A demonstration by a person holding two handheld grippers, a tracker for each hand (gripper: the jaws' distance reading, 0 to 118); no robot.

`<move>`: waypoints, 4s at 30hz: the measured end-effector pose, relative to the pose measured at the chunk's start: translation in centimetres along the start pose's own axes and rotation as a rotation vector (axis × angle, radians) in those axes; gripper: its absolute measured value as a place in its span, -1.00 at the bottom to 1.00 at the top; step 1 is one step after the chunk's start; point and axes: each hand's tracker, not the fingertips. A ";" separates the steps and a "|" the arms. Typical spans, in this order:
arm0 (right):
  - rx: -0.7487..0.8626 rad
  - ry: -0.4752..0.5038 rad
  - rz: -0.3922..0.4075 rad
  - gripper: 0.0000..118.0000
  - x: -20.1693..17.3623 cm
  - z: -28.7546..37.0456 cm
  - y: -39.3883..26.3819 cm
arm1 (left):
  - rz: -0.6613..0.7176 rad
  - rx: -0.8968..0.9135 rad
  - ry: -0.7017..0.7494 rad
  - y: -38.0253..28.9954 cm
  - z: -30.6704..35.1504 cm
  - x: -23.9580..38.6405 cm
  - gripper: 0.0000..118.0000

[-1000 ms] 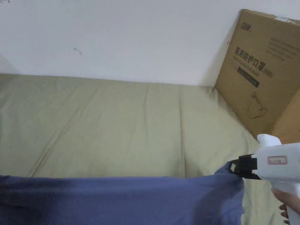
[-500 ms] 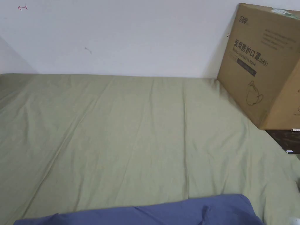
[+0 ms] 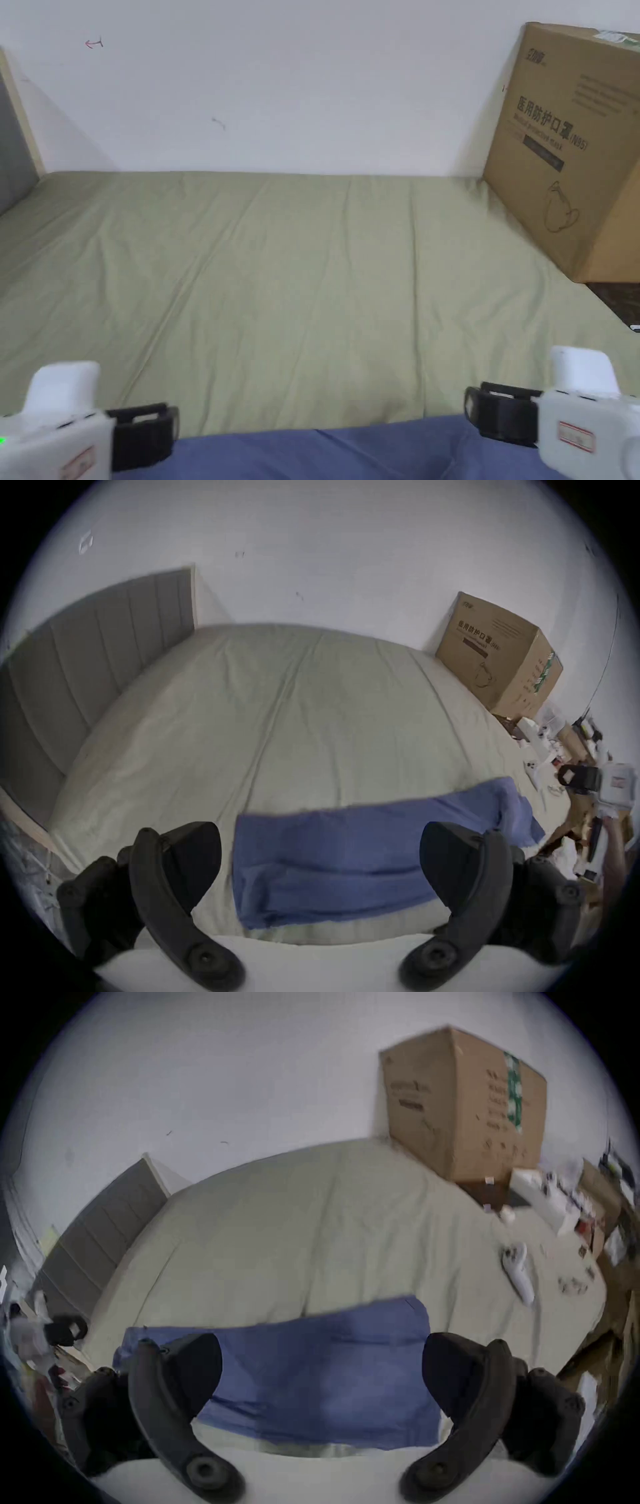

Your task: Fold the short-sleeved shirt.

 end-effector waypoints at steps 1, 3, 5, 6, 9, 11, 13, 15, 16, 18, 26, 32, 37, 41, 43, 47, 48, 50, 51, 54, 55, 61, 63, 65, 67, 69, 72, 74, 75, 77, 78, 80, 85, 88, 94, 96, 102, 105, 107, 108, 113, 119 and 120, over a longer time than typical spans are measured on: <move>0.009 -0.033 0.036 0.94 -1.4 -0.4 0.2 | -0.014 0.023 0.019 0.2 -0.4 1.1 0.93; 0.037 -0.066 0.108 0.82 -3.6 -1.3 0.0 | -0.017 0.023 -0.008 0.3 -1.6 2.5 0.55; 0.039 -0.078 0.113 -0.22 -5.0 -2.2 0.0 | -0.036 -0.002 0.014 0.4 -3.0 4.1 -0.75; 0.031 -0.094 0.114 -0.90 -5.2 -2.6 0.0 | -0.051 -0.018 0.071 0.3 -3.2 5.0 -0.99; 0.024 -0.078 0.100 -1.00 -5.6 -3.0 0.1 | -0.039 -0.005 0.031 0.1 -3.4 5.5 -0.99; 0.023 -0.089 0.107 -1.00 -6.0 -2.9 -0.1 | -0.034 0.000 0.049 -0.1 -3.4 6.0 -0.99; 0.021 -0.083 0.109 -1.00 -5.9 -3.1 0.1 | -0.035 0.002 0.062 -0.1 -3.3 5.7 -0.99; 0.007 -0.060 0.094 -1.00 -5.8 -3.3 0.1 | 0.023 -0.024 -0.046 0.4 -3.2 3.7 -0.98; -0.002 -0.048 0.091 -1.00 -5.7 -3.4 0.1 | 0.075 -0.049 -0.146 0.8 -3.4 1.8 -0.98; -0.014 -0.031 0.094 -1.00 -5.6 -3.6 0.1 | 0.233 -0.138 -0.386 1.3 -3.9 -3.0 -0.98; -0.010 0.020 0.092 -1.00 -4.3 -3.1 -1.0 | 0.584 -0.173 -0.860 -3.1 -4.9 -18.6 -0.95; -0.054 0.018 0.077 -1.00 -4.0 -3.5 -1.2 | 0.667 -0.271 -0.762 -6.6 -8.3 -22.0 0.09; -0.061 0.021 0.103 -1.00 -3.9 -3.8 -1.2 | 0.740 -0.297 -0.791 -8.0 -11.5 -21.9 1.00; -0.081 0.023 0.088 -1.00 -3.7 -4.1 -1.3 | 0.756 -0.356 -0.795 -9.0 -14.2 -20.5 1.00; -0.090 0.024 0.079 -1.00 -3.8 -4.4 -1.2 | 0.814 -0.377 -0.961 -9.1 -15.2 -20.2 1.00; -0.097 0.040 0.101 -1.00 -4.7 -4.7 -1.0 | 0.786 -0.437 -0.991 -8.7 -16.4 -19.1 0.85; -0.096 0.045 0.111 -1.00 -5.0 -4.7 -1.0 | 0.767 -0.443 -0.964 -8.5 -16.6 -18.8 0.50; -0.097 0.060 0.122 -1.00 -5.5 -4.7 -0.9 | 0.697 -0.504 -0.773 -8.4 -17.9 -19.3 -0.90; -0.100 0.070 0.126 -1.00 -5.7 -4.9 -0.9 | 0.616 -0.559 -0.638 -8.6 -18.6 -18.4 -0.89; -0.105 0.083 0.139 -1.00 -6.5 -4.9 -0.8 | 0.604 -0.472 -0.684 -7.8 -17.1 -18.2 -0.90; -0.101 0.083 0.147 -1.00 -6.6 -4.9 -0.7 | 0.524 -0.459 -0.616 -7.2 -16.3 -17.6 -0.90; -0.077 0.101 0.166 -1.00 -6.8 -4.2 -0.5 | 0.088 -0.282 -0.074 -2.8 -8.3 -13.0 -0.90; -0.070 0.103 0.168 -1.00 -6.6 -4.1 -0.6 | -0.080 -0.239 0.148 -2.4 -7.1 -10.9 -0.90; -0.064 0.109 0.162 -1.00 -6.2 -3.8 -0.7 | -0.138 -0.235 0.166 -2.2 -6.7 -10.0 -0.90; -0.061 0.118 0.146 -1.00 -5.8 -3.5 -0.9 | -0.091 -0.250 0.065 -1.3 -6.4 -8.2 -0.90; -0.056 0.122 0.132 -1.00 -5.2 -3.0 -1.1 | 0.014 -0.267 -0.117 -0.5 -6.0 -6.0 -0.90; -0.046 0.122 0.113 -1.00 -4.2 -2.3 -1.4 | 0.059 -0.324 -0.323 0.4 -6.8 -0.8 -0.90; -0.043 0.119 0.101 -1.00 -3.4 -2.0 -1.5 | 0.035 -0.388 -0.410 0.5 -8.1 3.4 -0.86; -0.041 0.113 0.094 -1.00 -2.9 -1.9 -1.6 | 0.017 -0.407 -0.435 0.3 -8.7 5.3 -0.76; -0.043 0.104 0.077 -1.00 -2.0 -1.6 -1.8 | 0.019 -0.426 -0.488 -0.2 -9.7 7.9 -0.08; -0.044 0.101 0.066 -1.00 -1.6 -1.5 -1.8 | 0.013 -0.450 -0.527 -0.2 -10.4 9.5 0.42; -0.043 0.097 0.049 -1.00 -0.9 -1.2 -1.9 | -0.011 -0.466 -0.541 -0.7 -10.9 11.0 0.96; -0.028 0.072 0.057 -1.00 0.2 -0.8 -1.9 | -0.054 -0.390 -0.438 0.0 -10.1 10.0 0.92; -0.027 0.080 0.035 -1.00 0.7 -1.0 -1.8 | -0.052 -0.345 -0.407 0.4 -8.8 7.5 0.49; -0.026 0.088 0.041 -1.00 0.6 -1.5 -1.6 | -0.025 -0.446 -0.424 -1.3 -10.1 6.3 -0.98; -0.028 0.093 0.044 -1.00 0.4 -1.5 -1.6 | -0.026 -0.488 -0.459 -2.5 -11.2 7.2 -0.98; -0.046 0.092 0.062 -1.00 0.1 -1.4 -1.5 | 0.047 -0.598 -0.570 -5.9 -15.1 11.5 -0.98; -0.049 0.121 0.021 -1.00 0.3 -0.9 -1.1 | 0.131 -0.630 -0.731 -6.4 -15.0 12.9 -0.98; -0.038 0.116 0.034 -1.00 0.2 -0.6 -0.7 | 0.101 -0.578 -0.768 -6.0 -13.6 13.3 -0.98; -0.032 0.112 0.046 -1.00 0.1 -0.6 -0.5 | 0.100 -0.555 -0.785 -5.6 -13.0 12.7 -0.98; -0.024 0.129 0.047 -1.00 -0.1 -0.9 0.1 | 0.268 -0.403 -0.827 -2.2 -10.5 3.2 -0.93; -0.048 0.145 0.035 -1.00 -0.7 -2.0 -0.4 | 0.443 -0.413 -0.724 -1.4 -11.7 -10.8 0.61; -0.056 0.145 0.036 -1.00 -0.9 -2.3 -0.5 | 0.456 -0.411 -0.707 -1.9 -12.0 -12.3 0.90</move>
